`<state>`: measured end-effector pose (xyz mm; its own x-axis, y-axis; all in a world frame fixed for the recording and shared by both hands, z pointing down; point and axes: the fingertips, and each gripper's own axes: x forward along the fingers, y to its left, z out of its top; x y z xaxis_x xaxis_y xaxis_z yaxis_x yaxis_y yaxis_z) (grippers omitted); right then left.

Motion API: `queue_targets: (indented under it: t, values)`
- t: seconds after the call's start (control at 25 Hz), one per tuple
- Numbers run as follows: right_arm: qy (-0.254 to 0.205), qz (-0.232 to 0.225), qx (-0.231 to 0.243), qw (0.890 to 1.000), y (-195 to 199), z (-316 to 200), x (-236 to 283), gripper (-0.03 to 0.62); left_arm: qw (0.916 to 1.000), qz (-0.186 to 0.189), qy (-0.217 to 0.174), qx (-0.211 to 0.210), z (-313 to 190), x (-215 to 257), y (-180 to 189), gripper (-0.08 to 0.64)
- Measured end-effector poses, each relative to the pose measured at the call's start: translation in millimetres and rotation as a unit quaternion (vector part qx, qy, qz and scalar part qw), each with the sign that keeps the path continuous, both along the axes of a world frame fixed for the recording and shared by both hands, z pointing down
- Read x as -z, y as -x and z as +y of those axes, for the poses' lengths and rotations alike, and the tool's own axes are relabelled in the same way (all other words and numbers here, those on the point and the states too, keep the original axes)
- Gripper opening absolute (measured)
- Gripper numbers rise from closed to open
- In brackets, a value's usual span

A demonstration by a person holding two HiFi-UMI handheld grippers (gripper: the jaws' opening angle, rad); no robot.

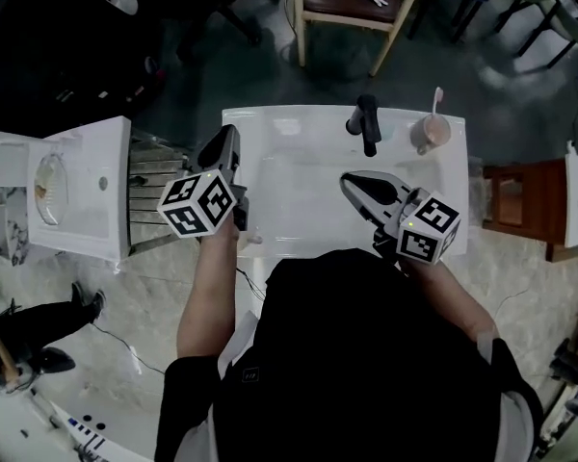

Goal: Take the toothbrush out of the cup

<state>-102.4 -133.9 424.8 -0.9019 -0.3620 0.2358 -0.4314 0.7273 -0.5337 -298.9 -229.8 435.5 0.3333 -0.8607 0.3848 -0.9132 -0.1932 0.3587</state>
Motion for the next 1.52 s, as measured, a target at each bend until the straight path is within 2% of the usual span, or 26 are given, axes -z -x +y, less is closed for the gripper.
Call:
queue_targets:
  t: [0.16,0.32,0.52,0.68,0.84,1.0,1.28,1.52]
  values:
    - [-0.016,-0.016,0.002,1.0,-22,-4,14,0.028,0.9979,-0.041,-0.05,0.006,31,45,-34,0.021]
    - [-0.045,-0.016,0.022,0.999,-36,4,21,0.028,0.9959,-0.046,-0.076,0.017,68,69,-69,0.02]
    - [-0.085,-0.009,0.038,0.996,-52,12,26,0.028,0.9925,-0.068,-0.096,-0.032,106,77,-141,0.019]
    - [-0.086,-0.014,0.038,0.996,-66,22,30,0.028,0.9888,-0.057,-0.12,-0.069,127,80,-182,0.017]
    - [-0.103,-0.006,0.031,0.994,-79,31,36,0.028,0.984,-0.059,-0.128,-0.108,134,78,-197,0.015]
    - [-0.112,0.003,-0.002,0.994,-91,29,41,0.028,0.9778,-0.061,-0.14,-0.144,129,78,-202,0.014]
    - [-0.11,-0.003,-0.044,0.993,-103,29,54,0.028,0.9739,-0.05,-0.155,-0.158,116,92,-201,0.012]
    - [-0.121,0.0,-0.052,0.991,-104,28,61,0.028,0.9692,-0.079,-0.168,-0.162,115,96,-196,0.012]
